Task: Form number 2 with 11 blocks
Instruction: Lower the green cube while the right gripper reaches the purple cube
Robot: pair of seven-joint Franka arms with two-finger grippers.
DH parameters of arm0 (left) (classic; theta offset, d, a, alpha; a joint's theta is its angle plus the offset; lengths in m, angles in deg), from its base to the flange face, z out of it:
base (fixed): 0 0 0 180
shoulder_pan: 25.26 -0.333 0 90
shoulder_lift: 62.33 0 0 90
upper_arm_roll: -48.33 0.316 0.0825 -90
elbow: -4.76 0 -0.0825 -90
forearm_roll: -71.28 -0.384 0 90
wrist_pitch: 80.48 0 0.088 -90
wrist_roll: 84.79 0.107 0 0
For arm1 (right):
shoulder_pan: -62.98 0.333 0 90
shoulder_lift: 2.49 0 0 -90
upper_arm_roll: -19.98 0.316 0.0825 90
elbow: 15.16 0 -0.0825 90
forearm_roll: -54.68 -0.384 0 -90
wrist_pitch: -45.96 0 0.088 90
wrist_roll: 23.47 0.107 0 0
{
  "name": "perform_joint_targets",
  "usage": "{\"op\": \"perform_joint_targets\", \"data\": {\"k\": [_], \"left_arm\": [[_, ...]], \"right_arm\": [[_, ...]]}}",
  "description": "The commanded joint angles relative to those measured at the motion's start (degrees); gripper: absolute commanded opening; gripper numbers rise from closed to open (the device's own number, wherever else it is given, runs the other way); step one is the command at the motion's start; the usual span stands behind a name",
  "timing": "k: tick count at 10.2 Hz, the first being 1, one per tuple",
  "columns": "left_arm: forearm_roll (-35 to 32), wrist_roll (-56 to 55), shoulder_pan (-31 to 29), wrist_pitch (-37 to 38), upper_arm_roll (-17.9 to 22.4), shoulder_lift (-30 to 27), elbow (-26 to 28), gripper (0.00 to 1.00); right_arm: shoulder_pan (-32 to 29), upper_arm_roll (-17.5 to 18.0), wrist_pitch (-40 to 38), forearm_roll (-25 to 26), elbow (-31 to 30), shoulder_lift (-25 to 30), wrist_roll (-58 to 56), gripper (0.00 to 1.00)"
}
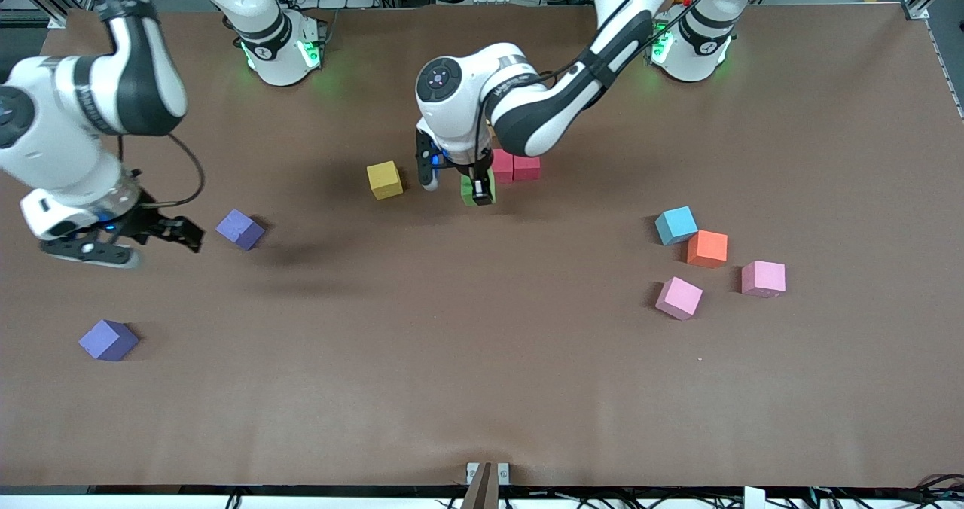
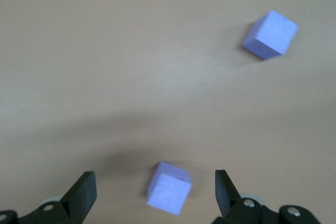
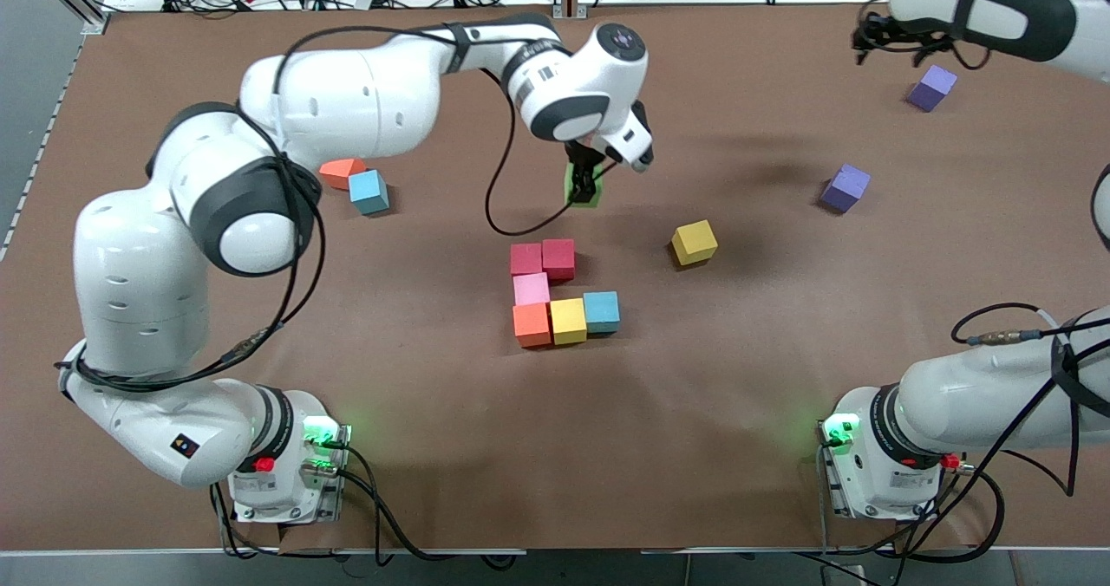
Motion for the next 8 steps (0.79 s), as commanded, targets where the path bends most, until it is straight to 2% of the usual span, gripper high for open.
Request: {"op": "perform_joint_targets", "data": {"k": [1,4,5,6,8], "left_arm": [[-0.12,0.84,2.92,-1.3,0.35,0.9,-0.5,0.06],[-0.12,-1.27,5.3,-4.03,0.43,3.27,-0.32,0.06],[-0.12,-1.89,5.83,-4.55,0.35,3.63,0.11,0.06],[0.06,-2.24,5.75,-6.64,0.35,3.54,2.21,0.06],[1.11,-4.18,5.57,-8.68,0.35,2.75,4.69,0.04]], "right_arm": [[-5.64,1.03,-0.13,-0.66,0.67,-2.76,5.8,1.0],[-7.16,1.12,0.31,-0.75,0.76,-8.55,10.46,1.0],[-6.9,1.12,1.01,-4.41,0.59,-9.53,13.62,1.0],[-6.89,1.03,1.1,-10.97,0.33,-9.8,14.09,1.0],[-6.8,0.94,1.19,-13.93,0.32,-10.5,15.22,1.0]]}}
